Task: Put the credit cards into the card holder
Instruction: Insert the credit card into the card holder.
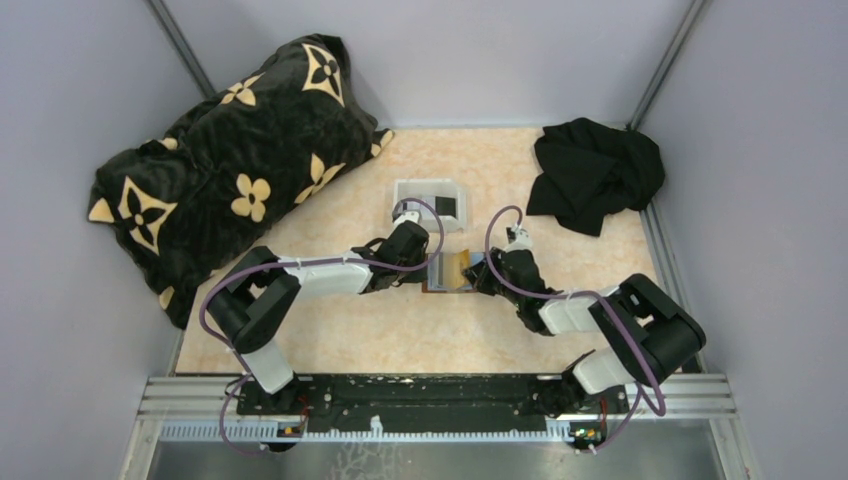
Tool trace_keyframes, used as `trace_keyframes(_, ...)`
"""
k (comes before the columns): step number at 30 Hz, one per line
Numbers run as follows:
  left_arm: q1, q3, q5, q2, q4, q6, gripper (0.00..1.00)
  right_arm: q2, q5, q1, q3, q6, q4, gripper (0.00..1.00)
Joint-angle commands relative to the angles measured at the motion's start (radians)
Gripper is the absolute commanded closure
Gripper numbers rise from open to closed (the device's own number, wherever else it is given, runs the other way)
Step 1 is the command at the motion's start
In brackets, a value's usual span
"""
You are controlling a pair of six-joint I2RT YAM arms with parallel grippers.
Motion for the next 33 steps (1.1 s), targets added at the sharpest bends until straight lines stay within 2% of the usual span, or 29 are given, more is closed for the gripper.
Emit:
trace_keyframes(1, -0.007, -0.024, 0.024, 0.021, -0.043, -0.012, 0.74, 0.003, -0.024, -0.003, -0.01, 0.02, 0.062, 1.0)
trace_keyframes(33, -0.019, -0.036, 0.04, 0.028, -0.031, -0.019, 0.74, 0.116, 0.001, -0.003, -0.07, 0.092, 0.197, 1.0)
